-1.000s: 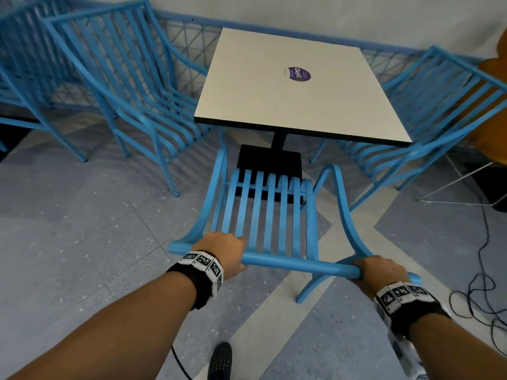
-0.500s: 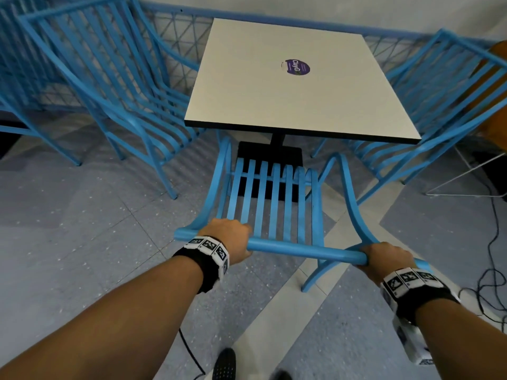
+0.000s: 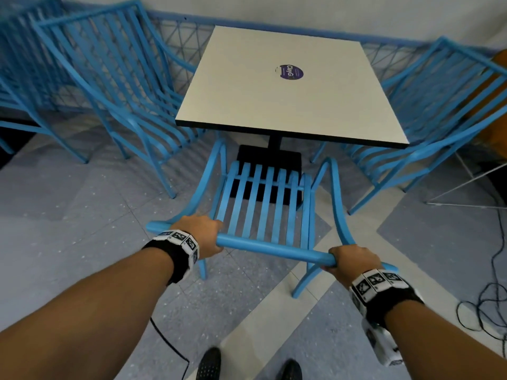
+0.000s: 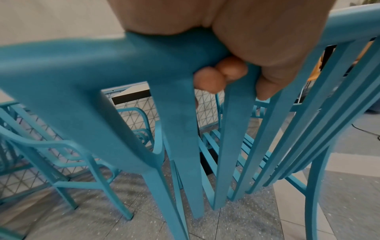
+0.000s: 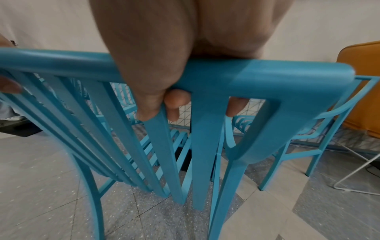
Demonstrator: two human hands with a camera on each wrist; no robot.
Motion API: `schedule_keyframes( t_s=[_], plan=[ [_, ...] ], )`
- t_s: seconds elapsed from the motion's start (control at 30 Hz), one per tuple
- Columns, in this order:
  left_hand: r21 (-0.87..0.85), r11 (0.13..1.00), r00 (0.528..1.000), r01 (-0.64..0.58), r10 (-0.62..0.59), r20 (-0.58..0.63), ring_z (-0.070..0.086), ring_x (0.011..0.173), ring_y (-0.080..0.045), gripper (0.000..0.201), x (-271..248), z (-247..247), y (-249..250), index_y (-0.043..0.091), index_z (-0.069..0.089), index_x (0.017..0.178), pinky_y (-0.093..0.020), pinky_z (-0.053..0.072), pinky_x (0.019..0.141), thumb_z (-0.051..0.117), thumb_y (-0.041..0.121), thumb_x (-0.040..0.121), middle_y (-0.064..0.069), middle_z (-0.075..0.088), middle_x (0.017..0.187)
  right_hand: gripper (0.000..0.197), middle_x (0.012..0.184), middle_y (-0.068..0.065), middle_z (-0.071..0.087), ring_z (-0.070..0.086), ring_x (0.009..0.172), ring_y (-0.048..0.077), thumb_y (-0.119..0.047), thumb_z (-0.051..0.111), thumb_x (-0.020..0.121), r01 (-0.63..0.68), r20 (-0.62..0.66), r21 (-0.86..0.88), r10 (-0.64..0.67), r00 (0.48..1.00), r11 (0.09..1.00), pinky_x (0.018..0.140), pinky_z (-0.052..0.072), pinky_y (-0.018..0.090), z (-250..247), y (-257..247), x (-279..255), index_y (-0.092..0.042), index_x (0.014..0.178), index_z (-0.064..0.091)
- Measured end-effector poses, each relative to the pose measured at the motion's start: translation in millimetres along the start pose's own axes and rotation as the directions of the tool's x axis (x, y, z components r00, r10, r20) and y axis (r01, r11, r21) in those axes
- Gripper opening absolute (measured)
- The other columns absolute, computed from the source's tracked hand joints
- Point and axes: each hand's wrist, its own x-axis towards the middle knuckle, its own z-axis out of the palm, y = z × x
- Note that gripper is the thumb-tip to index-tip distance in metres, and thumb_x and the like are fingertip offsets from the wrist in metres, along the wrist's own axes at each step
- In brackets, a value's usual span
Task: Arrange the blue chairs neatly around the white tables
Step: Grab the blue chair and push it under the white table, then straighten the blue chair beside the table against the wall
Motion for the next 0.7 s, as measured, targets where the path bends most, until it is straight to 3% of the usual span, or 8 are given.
schedule_keyframes(
  t_s=[0.1,0.3,0.5,0.6,0.7],
  plan=[
    [0.001,1.0,1.0,0.012,-0.012,0.014,0.066,0.093,-0.026,0.031,-2.6,2.8,4.1,0.023,0.057,0.105,-0.035,0.052,0.075,0.056,0.046,0.084,-0.003,0.069,0.102,0.03,0.077,-0.008,0.058,0.056,0.072,0.014,-0.055,0.054,0.086,0.027,0.006,0.0,-0.027,1.0,1.0,0.067,0.049,0.029,2.1,5.2,-2.3,-0.028,0.093,0.065],
    [0.007,1.0,1.0,0.005,-0.005,0.012,0.061,0.08,-0.025,0.03,4.4,-0.3,6.0,0.022,0.057,0.102,-0.034,0.048,0.069,0.057,0.046,0.084,-0.003,0.067,0.093,0.028,0.078,-0.008,0.058,0.064,0.082,0.018,-0.056,0.055,0.085,0.017,-0.02,-0.002,-0.017,1.0,1.0,0.073,0.055,0.033,0.3,11.0,6.9,-0.03,0.094,0.064],
    [0.008,1.0,1.0,0.003,-0.003,-0.002,0.063,0.083,-0.026,0.03,5.2,1.5,7.2,0.021,0.058,0.102,-0.033,0.048,0.067,0.057,0.045,0.085,-0.004,0.068,0.097,0.026,0.081,-0.005,0.063,0.064,0.08,0.021,-0.055,0.055,0.085,-0.03,-0.05,0.011,0.03,0.998,0.999,0.077,0.055,0.038,1.9,9.6,5.5,-0.031,0.091,0.064],
    [-0.02,0.999,0.999,0.037,-0.037,-0.03,0.062,0.083,-0.025,0.03,5.1,4.2,10.3,0.02,0.06,0.102,-0.035,0.051,0.072,0.058,0.044,0.084,-0.003,0.068,0.099,0.023,0.081,-0.005,0.062,0.063,0.083,0.021,-0.05,0.055,0.086,-0.029,-0.078,0.052,0.033,0.996,0.998,0.084,0.052,0.041,1.1,9.3,-0.8,-0.03,0.095,0.063],
    [-0.066,0.993,0.995,0.097,-0.099,-0.028,0.063,0.095,-0.026,0.034,-0.7,5.4,16.5,0.02,0.059,0.109,-0.042,0.05,0.09,0.059,0.044,0.086,-0.002,0.065,0.105,0.03,0.095,-0.003,0.064,0.061,0.092,0.022,-0.048,0.055,0.086,0.007,-0.097,0.055,-0.001,0.995,0.998,0.09,0.048,0.043,-1.6,3.7,-15.3,-0.028,0.107,0.058]
  ],
)
